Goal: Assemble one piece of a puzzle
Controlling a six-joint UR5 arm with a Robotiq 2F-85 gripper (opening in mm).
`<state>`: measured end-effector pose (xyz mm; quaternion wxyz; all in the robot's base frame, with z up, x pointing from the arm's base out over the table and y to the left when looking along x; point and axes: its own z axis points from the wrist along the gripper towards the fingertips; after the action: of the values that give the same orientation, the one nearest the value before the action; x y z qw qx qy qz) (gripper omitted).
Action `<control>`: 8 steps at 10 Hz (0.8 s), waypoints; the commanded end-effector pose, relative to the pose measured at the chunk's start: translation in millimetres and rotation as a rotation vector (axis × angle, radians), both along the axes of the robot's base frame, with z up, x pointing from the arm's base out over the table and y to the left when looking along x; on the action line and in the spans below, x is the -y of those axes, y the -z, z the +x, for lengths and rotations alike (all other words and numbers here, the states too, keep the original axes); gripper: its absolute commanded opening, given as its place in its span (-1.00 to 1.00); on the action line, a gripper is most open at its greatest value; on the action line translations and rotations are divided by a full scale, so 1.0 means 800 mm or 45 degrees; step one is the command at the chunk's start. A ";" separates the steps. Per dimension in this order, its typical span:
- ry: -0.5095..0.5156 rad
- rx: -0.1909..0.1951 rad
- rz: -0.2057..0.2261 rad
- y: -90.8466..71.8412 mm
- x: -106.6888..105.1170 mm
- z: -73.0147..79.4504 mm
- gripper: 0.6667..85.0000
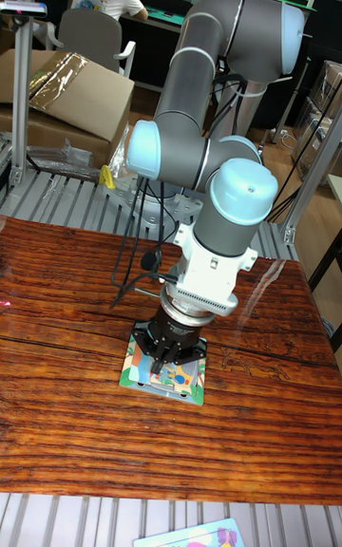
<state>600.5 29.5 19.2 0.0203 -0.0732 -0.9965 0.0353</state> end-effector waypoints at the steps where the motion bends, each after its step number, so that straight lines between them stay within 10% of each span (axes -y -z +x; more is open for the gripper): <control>1: 0.008 -0.003 0.016 -0.003 -0.003 0.000 -0.98; 8: 0.059 0.010 0.049 0.002 -0.021 -0.013 -0.98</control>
<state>593.5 39.3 18.5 0.0205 -0.0861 -0.9957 0.0257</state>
